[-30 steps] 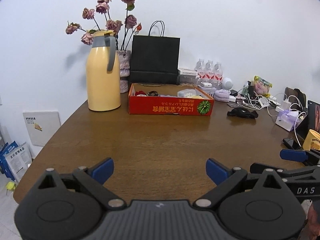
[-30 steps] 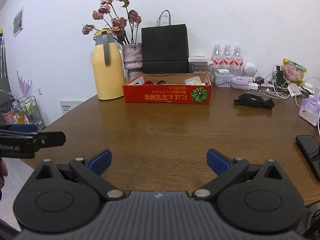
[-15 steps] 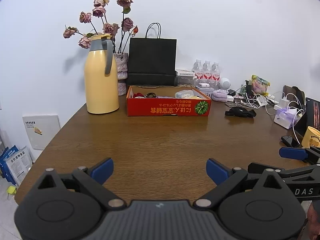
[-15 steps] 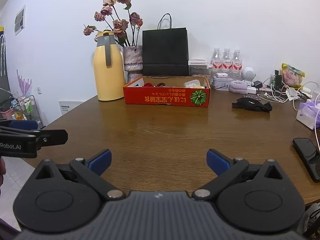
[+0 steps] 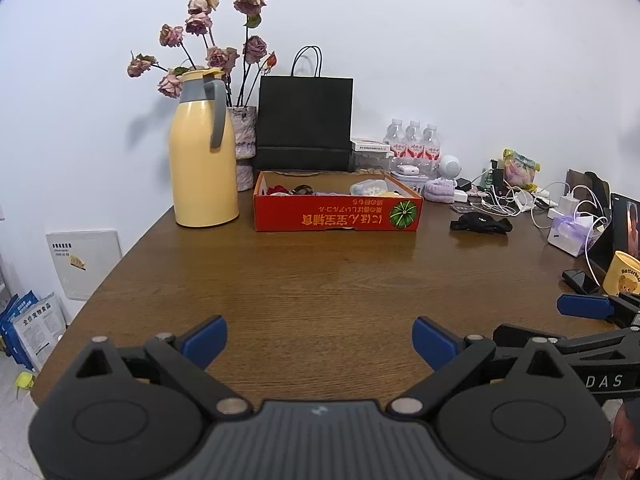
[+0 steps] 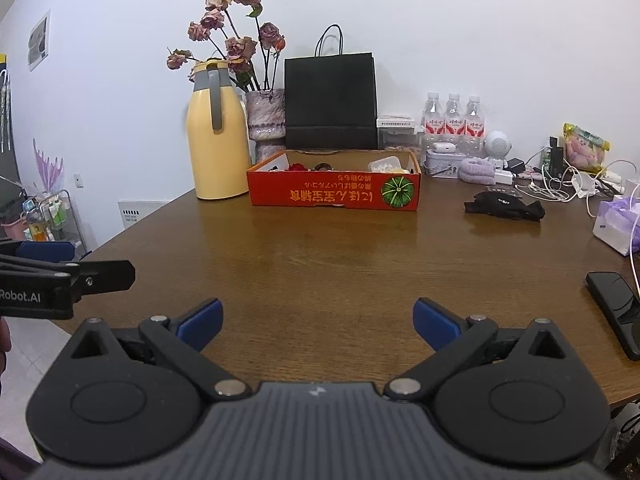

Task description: Organize objects

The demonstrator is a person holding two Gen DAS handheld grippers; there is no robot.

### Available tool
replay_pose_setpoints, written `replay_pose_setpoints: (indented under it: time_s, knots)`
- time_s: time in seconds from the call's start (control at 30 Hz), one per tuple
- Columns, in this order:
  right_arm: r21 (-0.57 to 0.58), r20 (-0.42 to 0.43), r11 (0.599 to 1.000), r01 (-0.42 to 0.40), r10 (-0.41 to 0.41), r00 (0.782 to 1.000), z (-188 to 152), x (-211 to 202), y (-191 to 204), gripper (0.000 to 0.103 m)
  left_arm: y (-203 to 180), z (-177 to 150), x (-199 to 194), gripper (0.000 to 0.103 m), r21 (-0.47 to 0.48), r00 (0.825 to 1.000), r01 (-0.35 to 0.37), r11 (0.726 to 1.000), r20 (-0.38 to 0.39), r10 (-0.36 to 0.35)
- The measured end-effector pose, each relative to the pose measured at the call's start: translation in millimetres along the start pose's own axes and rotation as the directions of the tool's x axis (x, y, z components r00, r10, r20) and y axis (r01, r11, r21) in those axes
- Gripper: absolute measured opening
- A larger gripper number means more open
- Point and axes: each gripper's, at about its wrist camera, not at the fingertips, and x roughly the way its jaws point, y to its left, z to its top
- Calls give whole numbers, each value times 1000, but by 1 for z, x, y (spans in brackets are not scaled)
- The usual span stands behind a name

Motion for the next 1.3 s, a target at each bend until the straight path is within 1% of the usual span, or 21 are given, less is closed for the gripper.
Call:
replay_pose_setpoints:
  time_s: [0.23, 1.0, 1.2, 1.3]
  knots:
    - [-1, -13, 1000, 7, -7, 1000, -1, 2, 0, 103, 2, 1, 1, 99, 1, 1000, 0, 1000, -3, 0]
    - [-17, -25, 1000, -6, 5, 1000, -5, 5, -1, 103, 4, -1, 6, 99, 0, 1000, 0, 1000, -21, 0]
    - [-21, -27, 1000, -12, 12, 1000, -6, 6, 0, 103, 5, -2, 6, 100, 0, 1000, 0, 1000, -22, 0]
    - [-22, -29, 1000, -13, 12, 1000, -6, 6, 0, 103, 5, -3, 7, 103, 0, 1000, -4, 1000, -29, 4]
